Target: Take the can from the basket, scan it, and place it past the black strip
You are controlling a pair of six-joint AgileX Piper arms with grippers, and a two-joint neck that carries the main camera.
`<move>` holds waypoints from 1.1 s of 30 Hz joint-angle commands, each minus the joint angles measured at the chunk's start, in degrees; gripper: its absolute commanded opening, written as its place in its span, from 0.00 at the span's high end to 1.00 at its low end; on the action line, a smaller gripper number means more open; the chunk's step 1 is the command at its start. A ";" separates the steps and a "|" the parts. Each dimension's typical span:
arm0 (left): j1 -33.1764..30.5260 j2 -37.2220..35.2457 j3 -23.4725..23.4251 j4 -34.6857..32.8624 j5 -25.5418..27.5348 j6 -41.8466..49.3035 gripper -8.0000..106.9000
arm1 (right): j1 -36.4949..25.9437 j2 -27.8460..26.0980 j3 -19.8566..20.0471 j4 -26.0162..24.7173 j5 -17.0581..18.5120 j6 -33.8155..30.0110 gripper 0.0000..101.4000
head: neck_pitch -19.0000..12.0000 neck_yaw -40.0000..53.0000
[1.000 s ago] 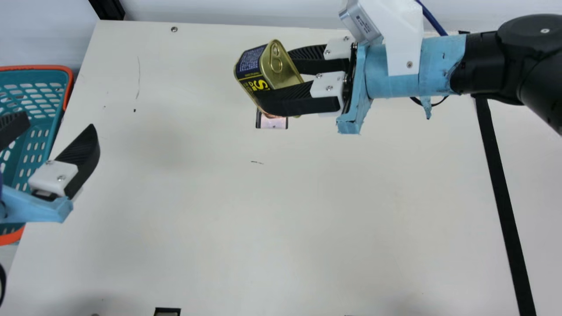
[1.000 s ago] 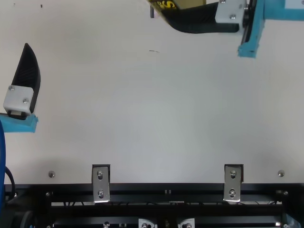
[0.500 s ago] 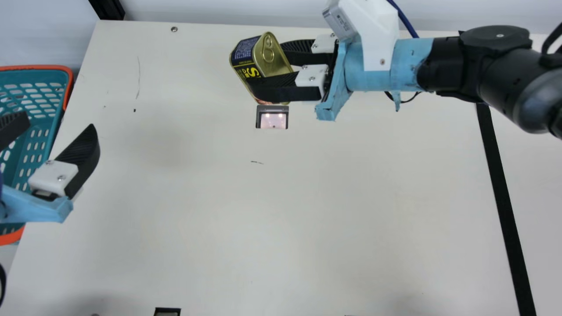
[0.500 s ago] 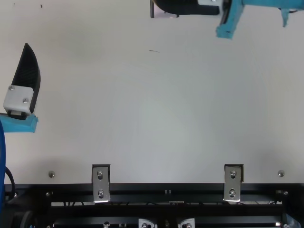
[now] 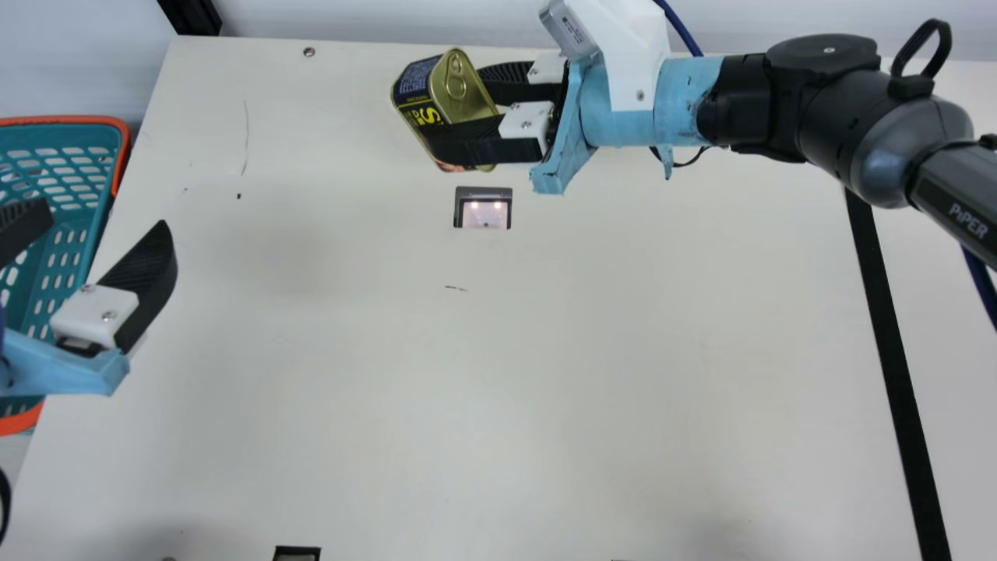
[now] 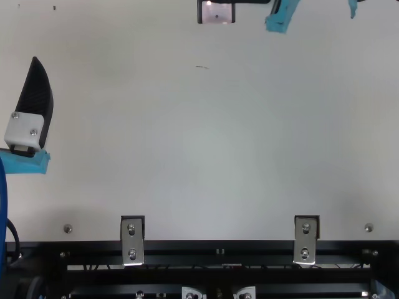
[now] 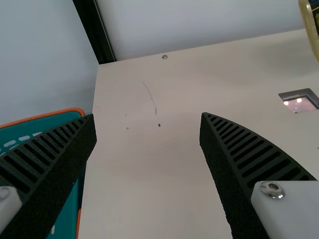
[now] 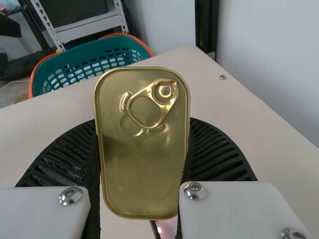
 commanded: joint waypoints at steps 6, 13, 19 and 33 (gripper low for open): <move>0.00 0.00 0.00 0.00 0.00 0.00 0.15 | -0.58 -3.47 1.00 -0.85 -0.53 1.90 1.00 | -0.06 -0.22; 0.00 0.00 0.00 0.00 0.00 0.00 0.15 | -1.38 -8.20 2.60 -3.50 -4.13 5.54 1.00 | -0.06 -0.22; 0.00 0.00 0.00 0.00 0.00 0.00 0.15 | -2.40 -12.33 4.05 -6.91 -7.09 9.51 1.00 | -0.07 -0.43; 0.00 0.00 0.00 0.00 0.00 0.00 0.15 | -6.55 -21.40 7.95 -24.45 -14.86 24.78 1.00 | -1.37 -8.62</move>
